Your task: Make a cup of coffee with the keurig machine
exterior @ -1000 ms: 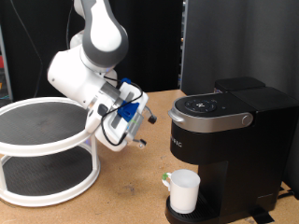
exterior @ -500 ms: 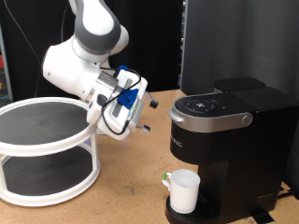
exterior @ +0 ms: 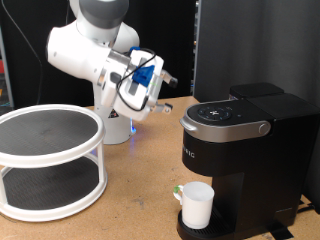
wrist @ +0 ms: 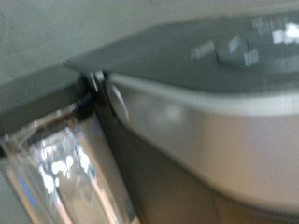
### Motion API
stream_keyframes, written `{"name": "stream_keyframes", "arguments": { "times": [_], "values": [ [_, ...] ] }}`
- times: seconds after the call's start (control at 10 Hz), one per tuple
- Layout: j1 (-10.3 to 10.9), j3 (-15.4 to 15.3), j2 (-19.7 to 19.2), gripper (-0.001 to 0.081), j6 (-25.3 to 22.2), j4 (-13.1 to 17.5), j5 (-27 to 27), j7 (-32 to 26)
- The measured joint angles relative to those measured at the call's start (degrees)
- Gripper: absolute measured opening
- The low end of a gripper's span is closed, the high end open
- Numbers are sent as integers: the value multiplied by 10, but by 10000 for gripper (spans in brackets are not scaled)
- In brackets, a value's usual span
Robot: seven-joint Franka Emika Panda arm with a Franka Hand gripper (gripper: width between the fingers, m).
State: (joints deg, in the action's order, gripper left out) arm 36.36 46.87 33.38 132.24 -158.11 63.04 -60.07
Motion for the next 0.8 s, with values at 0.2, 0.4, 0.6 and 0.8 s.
{"name": "stream_keyframes", "arguments": {
  "times": [0.2,0.4,0.6,0.8],
  "values": [
    [-33,-48,38,806,10,-2,-35,45],
    [-60,-87,75,806,8,-1,-56,94],
    [-81,-115,112,806,-2,1,-73,146],
    [-100,-138,142,806,-13,0,-89,192]
  ]
}}
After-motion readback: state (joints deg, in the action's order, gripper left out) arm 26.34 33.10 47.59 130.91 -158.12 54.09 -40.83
